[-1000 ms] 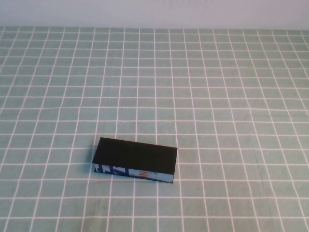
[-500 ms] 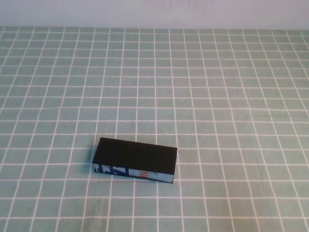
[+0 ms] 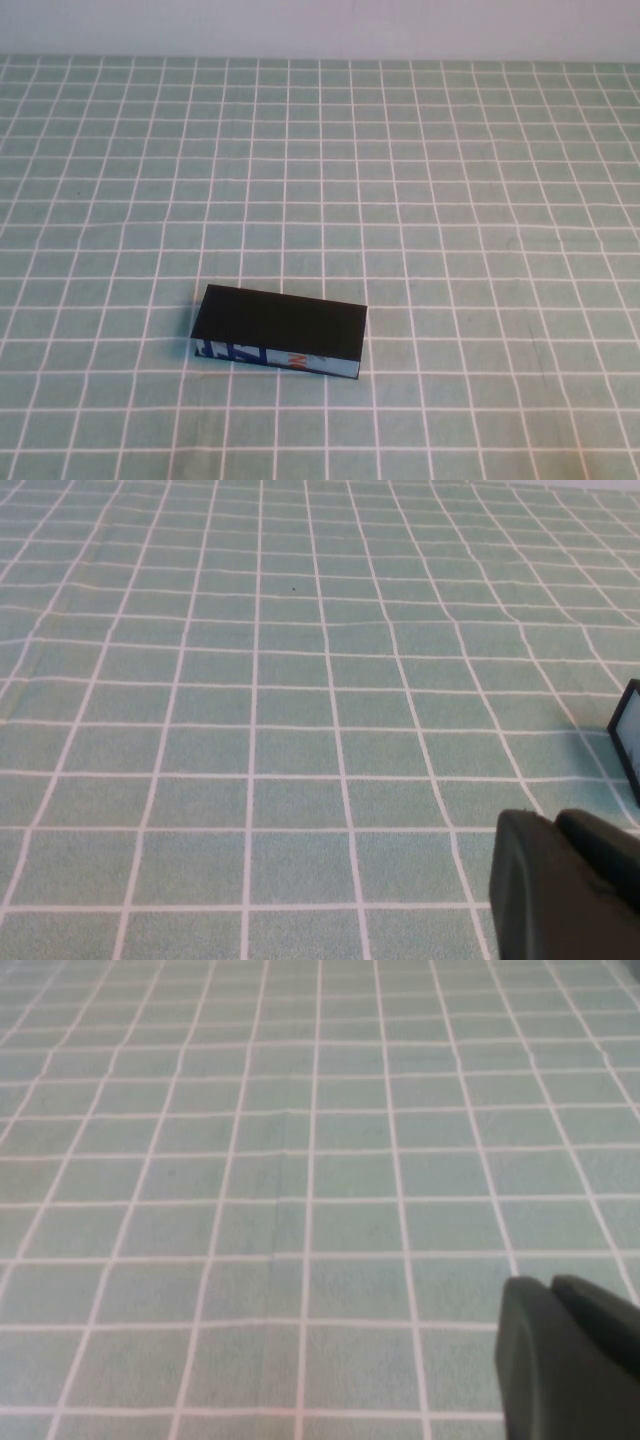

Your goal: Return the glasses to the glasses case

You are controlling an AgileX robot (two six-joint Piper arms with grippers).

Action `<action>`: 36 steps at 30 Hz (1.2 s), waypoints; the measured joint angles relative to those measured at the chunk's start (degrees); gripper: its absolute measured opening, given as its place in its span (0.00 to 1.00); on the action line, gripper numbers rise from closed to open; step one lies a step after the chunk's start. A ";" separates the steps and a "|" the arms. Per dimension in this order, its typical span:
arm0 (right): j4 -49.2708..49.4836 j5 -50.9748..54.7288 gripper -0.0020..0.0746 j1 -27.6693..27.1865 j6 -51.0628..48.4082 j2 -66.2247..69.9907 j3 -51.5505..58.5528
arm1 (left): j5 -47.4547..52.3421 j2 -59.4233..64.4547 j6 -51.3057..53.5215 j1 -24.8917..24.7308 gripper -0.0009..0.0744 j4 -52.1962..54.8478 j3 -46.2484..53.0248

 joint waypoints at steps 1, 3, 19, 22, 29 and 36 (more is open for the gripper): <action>0.09 -0.55 0.01 -0.09 0.00 0.00 0.09 | 0.00 0.00 0.00 0.09 0.01 0.00 0.00; 0.25 -0.71 0.01 -0.09 -0.28 0.00 0.14 | 0.00 0.00 0.00 0.09 0.01 0.00 0.00; 0.30 -0.81 0.01 -0.09 -1.18 -0.08 0.23 | 0.00 0.00 -0.10 0.09 0.01 0.13 0.00; 0.39 -0.81 0.01 -0.09 -1.18 -0.08 0.23 | 0.00 0.00 -0.10 0.09 0.01 0.13 0.00; 0.43 -0.81 0.01 -0.09 -1.18 -0.08 0.23 | 0.00 0.00 -0.10 0.09 0.01 0.13 0.00; 0.43 -0.81 0.01 -0.09 -1.27 -0.08 0.23 | 0.00 0.00 -0.10 0.09 0.01 0.13 0.00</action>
